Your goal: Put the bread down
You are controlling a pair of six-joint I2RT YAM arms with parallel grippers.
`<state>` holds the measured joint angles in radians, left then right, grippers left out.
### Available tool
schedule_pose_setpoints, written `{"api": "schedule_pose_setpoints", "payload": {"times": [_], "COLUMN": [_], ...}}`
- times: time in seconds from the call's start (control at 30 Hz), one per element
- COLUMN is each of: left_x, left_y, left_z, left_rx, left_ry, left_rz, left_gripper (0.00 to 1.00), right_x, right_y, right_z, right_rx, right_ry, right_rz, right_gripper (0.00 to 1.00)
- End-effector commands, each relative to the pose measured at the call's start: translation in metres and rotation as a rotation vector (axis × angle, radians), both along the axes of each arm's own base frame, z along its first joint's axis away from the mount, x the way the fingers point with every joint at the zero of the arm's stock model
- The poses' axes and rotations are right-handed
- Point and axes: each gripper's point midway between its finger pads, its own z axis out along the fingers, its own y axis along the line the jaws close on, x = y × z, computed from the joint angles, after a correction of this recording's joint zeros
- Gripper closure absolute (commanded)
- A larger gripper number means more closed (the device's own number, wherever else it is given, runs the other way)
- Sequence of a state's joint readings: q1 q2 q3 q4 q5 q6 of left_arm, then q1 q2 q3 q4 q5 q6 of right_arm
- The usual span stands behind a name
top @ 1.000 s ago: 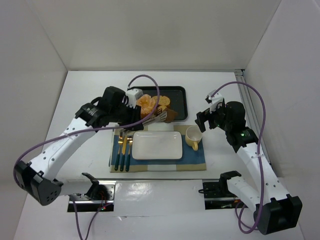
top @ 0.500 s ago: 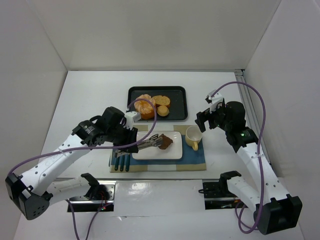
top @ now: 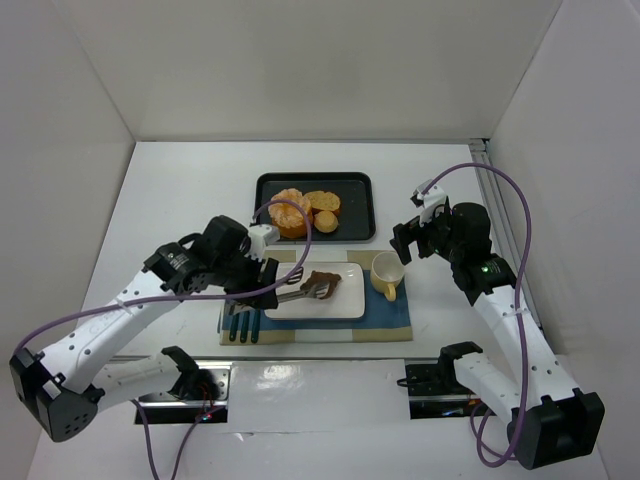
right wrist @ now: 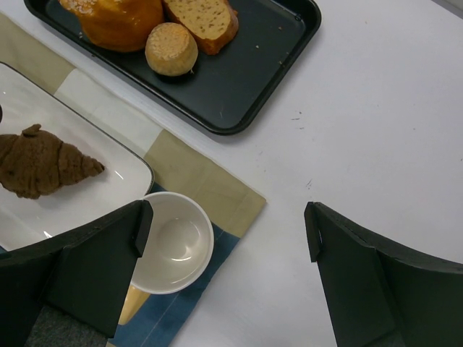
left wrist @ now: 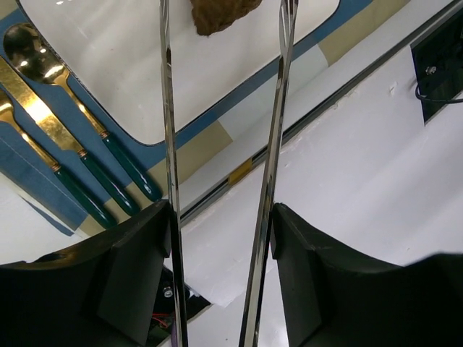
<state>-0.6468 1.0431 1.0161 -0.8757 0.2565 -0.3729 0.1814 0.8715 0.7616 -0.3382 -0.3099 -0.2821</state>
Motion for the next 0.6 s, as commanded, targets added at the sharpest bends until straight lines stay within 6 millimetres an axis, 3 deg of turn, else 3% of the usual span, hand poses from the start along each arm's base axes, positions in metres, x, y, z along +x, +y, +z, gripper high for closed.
{"api": "schedule_pose_setpoints", "payload": {"times": [0.0,0.2,0.23,0.4,0.5,0.57], "left_x": [0.004,0.014,0.018,0.06,0.09,0.105], "left_y": [0.0,0.013,0.015,0.047,0.069,0.078], "left_z": [0.022,0.047,0.061,0.094,0.09,0.071], "left_rx": [-0.036,-0.012,-0.028,-0.015,0.02,0.057], "left_ry": [-0.071,-0.154,-0.199,-0.375,-0.432,-0.409], "left_rz": [0.015,0.095,0.111,0.336,0.464,0.487], "left_gripper": [0.3,0.3,0.3,0.31,0.31,0.31], "right_x": [-0.001,-0.001,-0.001,-0.001,-0.001,-0.001], "right_y": [0.001,0.001,0.001,0.001,0.003,0.003], "right_z": [0.012,0.012,0.012,0.012,0.013,0.013], "right_rx": [0.0,0.0,0.0,0.0,0.003,0.003], "right_ry": [-0.042,-0.042,-0.042,-0.042,-0.041,-0.041], "right_rz": [0.008,0.008,0.008,0.008,0.016,0.016], "right_gripper": [0.0,0.0,0.0,0.0,0.0,0.0]}}
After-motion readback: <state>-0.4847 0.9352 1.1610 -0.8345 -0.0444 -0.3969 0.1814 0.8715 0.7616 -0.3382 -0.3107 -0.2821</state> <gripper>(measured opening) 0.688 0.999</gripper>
